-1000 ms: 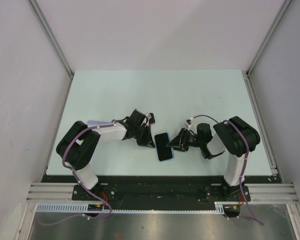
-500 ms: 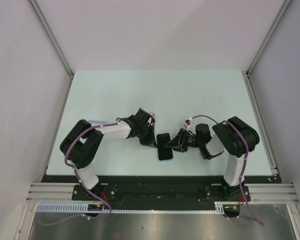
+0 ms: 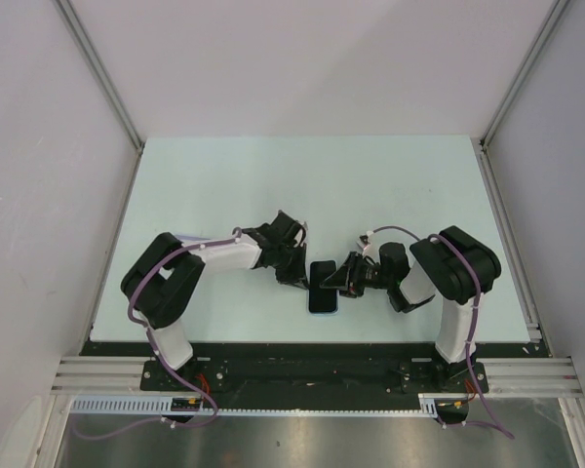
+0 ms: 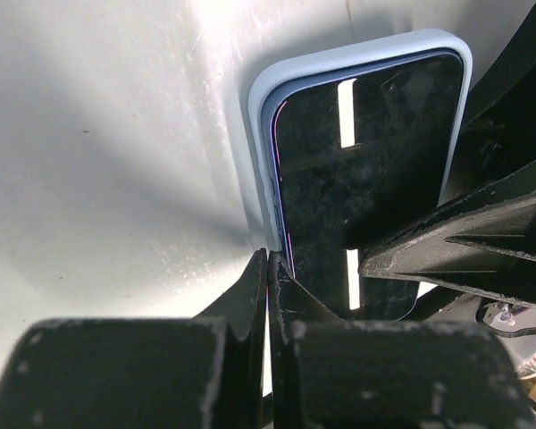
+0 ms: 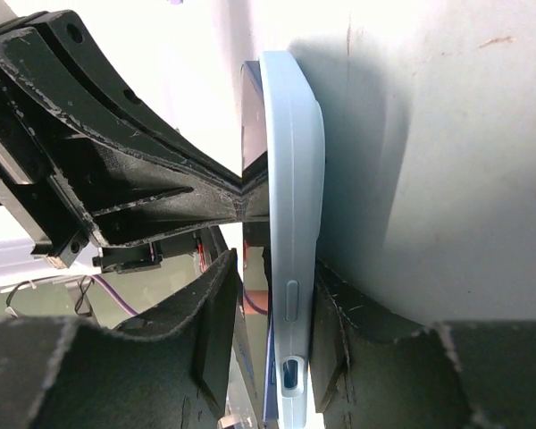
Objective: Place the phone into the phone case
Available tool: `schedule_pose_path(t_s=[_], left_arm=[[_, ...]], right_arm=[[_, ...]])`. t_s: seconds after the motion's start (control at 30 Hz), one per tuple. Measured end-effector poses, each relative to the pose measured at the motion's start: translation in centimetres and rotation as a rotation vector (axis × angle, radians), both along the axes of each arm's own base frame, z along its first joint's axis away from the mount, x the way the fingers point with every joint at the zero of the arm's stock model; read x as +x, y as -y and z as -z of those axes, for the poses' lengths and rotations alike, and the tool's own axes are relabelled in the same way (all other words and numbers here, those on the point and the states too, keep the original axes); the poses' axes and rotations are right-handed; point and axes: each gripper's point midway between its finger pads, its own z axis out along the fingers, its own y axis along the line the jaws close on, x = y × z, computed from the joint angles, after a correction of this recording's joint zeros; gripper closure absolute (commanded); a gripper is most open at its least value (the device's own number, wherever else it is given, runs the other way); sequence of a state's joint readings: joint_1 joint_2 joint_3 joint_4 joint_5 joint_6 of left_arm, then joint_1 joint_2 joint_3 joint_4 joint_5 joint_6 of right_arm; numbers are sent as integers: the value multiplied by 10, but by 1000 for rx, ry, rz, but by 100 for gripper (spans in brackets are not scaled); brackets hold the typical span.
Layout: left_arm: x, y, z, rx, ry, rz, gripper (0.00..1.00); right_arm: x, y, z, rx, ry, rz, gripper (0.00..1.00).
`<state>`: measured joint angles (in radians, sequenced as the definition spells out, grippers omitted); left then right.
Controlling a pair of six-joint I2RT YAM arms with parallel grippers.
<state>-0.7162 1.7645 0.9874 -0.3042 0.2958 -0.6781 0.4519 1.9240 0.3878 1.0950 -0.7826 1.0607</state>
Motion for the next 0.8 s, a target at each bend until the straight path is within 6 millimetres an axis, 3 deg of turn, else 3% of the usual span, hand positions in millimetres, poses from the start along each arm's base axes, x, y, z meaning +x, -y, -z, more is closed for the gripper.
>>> schedule_pose_path(t_s=[0.33, 0.8], left_arm=[[-3, -5, -13, 29, 43, 25, 100], [-17, 12, -16, -14, 43, 75, 100]], right_arm=[[0, 0, 0, 6, -4, 3, 59], [1, -2, -1, 22, -14, 8, 59]])
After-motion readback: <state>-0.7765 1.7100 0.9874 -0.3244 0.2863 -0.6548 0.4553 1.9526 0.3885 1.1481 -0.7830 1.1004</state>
